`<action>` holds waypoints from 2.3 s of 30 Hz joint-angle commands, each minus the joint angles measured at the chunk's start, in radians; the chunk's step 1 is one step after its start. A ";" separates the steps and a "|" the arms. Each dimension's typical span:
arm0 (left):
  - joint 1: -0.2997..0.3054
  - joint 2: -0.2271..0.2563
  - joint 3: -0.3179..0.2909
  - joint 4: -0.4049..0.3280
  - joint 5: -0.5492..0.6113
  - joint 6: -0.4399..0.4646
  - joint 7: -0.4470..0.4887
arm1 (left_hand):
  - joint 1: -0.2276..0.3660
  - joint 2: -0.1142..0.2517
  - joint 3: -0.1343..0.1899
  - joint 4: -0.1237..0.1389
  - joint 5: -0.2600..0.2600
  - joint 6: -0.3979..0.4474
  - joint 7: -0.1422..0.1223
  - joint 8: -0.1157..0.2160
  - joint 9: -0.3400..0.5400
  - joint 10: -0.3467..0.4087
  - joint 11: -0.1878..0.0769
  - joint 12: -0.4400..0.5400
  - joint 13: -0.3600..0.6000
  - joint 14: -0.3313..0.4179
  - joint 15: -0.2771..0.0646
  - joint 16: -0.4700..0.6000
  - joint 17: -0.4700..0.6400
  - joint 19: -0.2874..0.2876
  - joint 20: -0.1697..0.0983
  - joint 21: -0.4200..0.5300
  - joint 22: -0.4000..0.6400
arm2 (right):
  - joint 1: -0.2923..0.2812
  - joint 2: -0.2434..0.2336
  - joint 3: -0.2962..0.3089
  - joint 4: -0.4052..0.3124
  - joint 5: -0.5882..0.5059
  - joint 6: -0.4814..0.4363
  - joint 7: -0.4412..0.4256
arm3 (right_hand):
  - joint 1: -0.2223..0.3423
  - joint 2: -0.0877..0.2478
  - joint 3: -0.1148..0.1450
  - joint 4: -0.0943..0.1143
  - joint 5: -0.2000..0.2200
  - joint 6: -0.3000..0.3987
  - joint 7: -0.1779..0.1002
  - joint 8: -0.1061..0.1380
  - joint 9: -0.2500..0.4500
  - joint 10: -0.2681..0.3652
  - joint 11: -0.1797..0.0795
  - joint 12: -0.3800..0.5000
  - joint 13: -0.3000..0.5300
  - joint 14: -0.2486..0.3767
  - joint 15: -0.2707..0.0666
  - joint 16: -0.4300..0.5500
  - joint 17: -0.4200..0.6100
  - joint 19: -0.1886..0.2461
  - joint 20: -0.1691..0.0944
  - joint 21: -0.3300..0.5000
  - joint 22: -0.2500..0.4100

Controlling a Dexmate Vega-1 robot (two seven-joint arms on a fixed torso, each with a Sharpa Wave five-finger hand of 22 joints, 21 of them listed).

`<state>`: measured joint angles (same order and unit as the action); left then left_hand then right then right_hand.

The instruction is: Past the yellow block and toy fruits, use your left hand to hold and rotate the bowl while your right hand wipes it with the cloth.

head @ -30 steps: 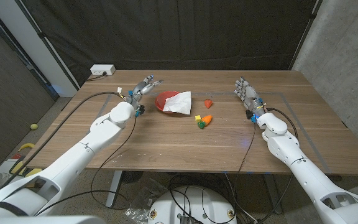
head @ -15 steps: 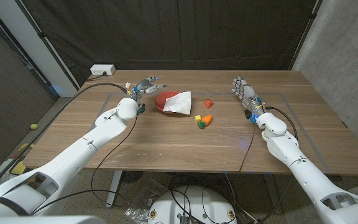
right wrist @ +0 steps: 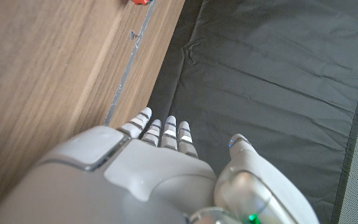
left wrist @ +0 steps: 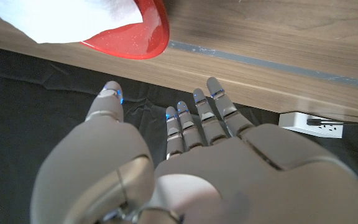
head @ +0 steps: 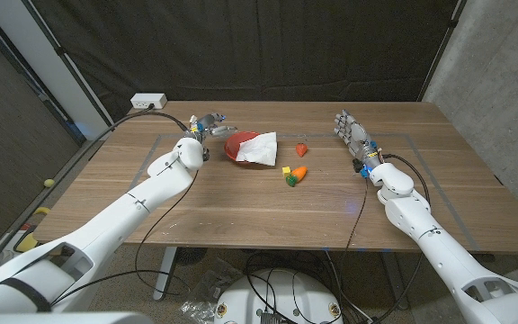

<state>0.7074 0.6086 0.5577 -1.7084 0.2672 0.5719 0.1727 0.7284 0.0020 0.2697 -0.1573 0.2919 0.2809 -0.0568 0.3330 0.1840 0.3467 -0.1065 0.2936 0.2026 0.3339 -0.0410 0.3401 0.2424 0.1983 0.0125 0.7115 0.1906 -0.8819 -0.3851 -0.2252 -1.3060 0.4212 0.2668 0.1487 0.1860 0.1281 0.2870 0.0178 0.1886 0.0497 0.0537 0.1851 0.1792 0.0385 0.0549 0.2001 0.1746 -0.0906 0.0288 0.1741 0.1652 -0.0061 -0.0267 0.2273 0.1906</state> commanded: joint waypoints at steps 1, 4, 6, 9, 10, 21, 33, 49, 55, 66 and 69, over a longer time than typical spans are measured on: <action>-0.048 -0.008 0.043 0.010 0.067 0.062 -0.078 | 0.030 -0.006 0.008 -0.005 -0.007 0.030 -0.006 0.009 0.004 0.032 -0.009 0.014 0.002 0.022 -0.053 -0.007 -0.002 -0.003 0.002 0.006 0.003 | 0.004 0.004 -0.003 0.010 0.000 0.006 0.003 | 0.015 -0.003 0.002 -0.009 -0.003 0.006 0.006 0.006 0.002 0.010 0.004 0.006 0.005 0.001 0.003 0.004 0.005 0.004 0.001 -0.004 0.003; -0.060 -0.009 0.050 0.019 0.070 0.061 -0.105 | 0.041 -0.014 0.008 -0.005 -0.010 0.058 -0.001 0.016 0.004 0.049 -0.014 0.019 0.002 0.044 -0.061 -0.008 -0.006 0.002 0.004 0.008 0.002 | 0.002 0.004 -0.001 0.007 0.002 0.003 0.000 | 0.015 -0.004 0.002 -0.010 -0.003 0.007 0.006 0.006 0.002 0.010 0.005 0.005 0.005 0.001 0.004 0.004 0.005 0.004 0.001 -0.004 0.003; -0.068 -0.009 0.054 0.028 0.071 0.053 -0.119 | 0.046 -0.018 0.007 -0.003 -0.011 0.076 -0.003 0.020 0.004 0.058 -0.014 0.020 0.002 0.056 -0.062 -0.008 -0.007 0.006 0.004 0.010 0.002 | 0.002 0.004 -0.001 0.009 0.001 0.006 0.001 | 0.016 -0.004 0.002 -0.010 -0.003 0.008 0.006 0.006 0.002 0.010 0.005 0.005 0.005 0.001 0.003 0.004 0.005 0.004 0.001 -0.005 0.003; -0.081 -0.012 0.062 0.041 0.075 0.048 -0.139 | 0.050 -0.023 0.004 0.003 -0.014 0.107 -0.005 0.026 0.003 0.083 -0.020 0.026 0.001 0.079 -0.070 -0.009 -0.009 0.022 0.002 0.017 0.002 | 0.001 0.006 0.001 0.009 0.005 0.005 0.000 | 0.016 -0.004 0.002 -0.011 -0.004 0.008 0.005 0.006 0.002 0.009 0.004 0.005 0.005 0.001 0.003 0.004 0.005 0.004 0.001 -0.005 0.003; -0.087 -0.013 0.067 0.046 0.078 0.050 -0.149 | 0.050 -0.023 0.003 0.006 -0.015 0.116 -0.004 0.028 0.003 0.088 -0.020 0.026 0.001 0.088 -0.072 -0.008 -0.009 0.029 0.000 0.020 0.002 | 0.001 0.006 0.001 0.010 0.005 0.006 0.002 | 0.016 -0.004 0.002 -0.011 -0.004 0.008 0.006 0.006 0.002 0.009 0.005 0.005 0.005 0.001 0.003 0.004 0.005 0.004 0.002 -0.005 0.003; -0.169 -0.034 0.137 0.107 0.130 0.079 -0.248 | 0.050 -0.023 -0.001 0.016 -0.020 0.103 0.002 0.012 0.002 0.093 -0.015 0.020 -0.001 0.111 -0.080 -0.013 -0.011 0.071 -0.002 0.037 0.001 | 0.003 0.010 0.003 0.018 0.007 0.015 0.004 | 0.016 -0.004 0.001 -0.012 -0.004 0.009 0.005 0.006 0.002 0.009 0.005 0.005 0.005 0.001 0.004 0.004 0.005 0.004 0.001 -0.005 0.003; -0.274 -0.061 0.233 0.161 0.228 0.139 -0.383 | 0.042 -0.018 -0.006 0.029 -0.026 0.132 0.016 0.011 0.001 0.130 -0.006 0.022 -0.002 0.159 -0.075 -0.002 -0.008 0.083 0.003 0.043 0.001 | -0.013 0.008 0.011 0.012 0.013 0.027 0.002 | 0.016 -0.004 0.000 -0.013 -0.005 0.011 0.004 0.006 0.002 0.011 0.006 0.005 0.005 0.002 0.003 0.005 0.006 0.004 0.002 -0.006 0.003; -0.350 -0.095 0.299 0.211 0.316 0.179 -0.516 | 0.075 0.007 0.010 0.028 -0.045 0.238 0.017 0.016 0.000 0.275 -0.024 0.032 -0.004 0.297 -0.110 0.036 -0.005 0.198 -0.019 0.104 0.011 | -0.025 0.009 0.017 0.018 0.019 0.044 0.004 | 0.015 -0.005 -0.003 -0.014 -0.006 0.017 0.001 0.007 0.002 0.015 0.008 0.006 0.005 0.004 0.004 0.006 0.006 0.006 0.003 -0.006 0.004; -0.379 -0.107 0.329 0.233 0.354 0.207 -0.578 | 0.088 0.004 0.014 0.024 -0.059 0.261 0.023 0.012 0.000 0.302 -0.032 0.023 -0.008 0.345 -0.121 0.037 -0.020 0.257 -0.039 0.138 0.014 | -0.027 0.011 0.019 0.016 0.022 0.044 -0.001 | 0.014 -0.005 -0.004 -0.014 -0.006 0.018 -0.001 0.007 0.003 0.015 0.008 0.006 0.005 0.004 0.005 0.006 0.006 0.007 0.003 -0.005 0.004; -0.387 -0.114 0.356 0.242 0.424 0.207 -0.598 | 0.149 0.057 0.065 0.016 -0.090 0.343 0.029 0.015 0.000 0.424 -0.046 0.022 -0.010 0.450 -0.142 0.040 -0.034 0.253 -0.040 0.164 0.009 | -0.024 0.012 0.018 0.024 0.019 0.053 0.001 | 0.011 -0.004 -0.006 -0.013 -0.006 0.021 0.000 0.007 0.003 0.018 0.008 0.007 0.006 0.007 0.005 0.007 0.007 0.008 0.003 -0.005 0.004; -0.387 -0.121 0.364 0.246 0.451 0.219 -0.601 | 0.158 0.069 0.079 0.019 -0.102 0.406 0.036 0.025 -0.001 0.484 -0.049 0.022 -0.009 0.503 -0.143 0.055 -0.026 0.262 -0.038 0.184 0.012 | -0.023 0.014 0.018 0.024 0.021 0.051 0.000 | 0.010 -0.004 -0.007 -0.012 -0.006 0.021 -0.001 0.007 0.003 0.019 0.007 0.007 0.006 0.008 0.006 0.007 0.007 0.008 0.004 -0.005 0.004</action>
<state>0.3349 0.5025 0.8898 -1.4766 0.6451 0.7676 -0.3967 0.8805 0.0575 0.3348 -0.1370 0.1967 0.6409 -0.0280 0.3478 0.1813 0.7853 -0.1490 0.3136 0.1904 0.8021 -0.0867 0.3838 0.2088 0.4502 -0.0285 0.8808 0.1997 -0.9065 -0.3745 -0.2078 -1.2863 0.4414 0.3137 0.1509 0.1912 0.1228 0.2829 0.0056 0.1846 0.0628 0.0554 0.1888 0.1791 0.0529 0.0619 0.2036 0.1745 -0.0850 0.0342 0.1768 0.1701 -0.0026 -0.0232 0.2206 0.1933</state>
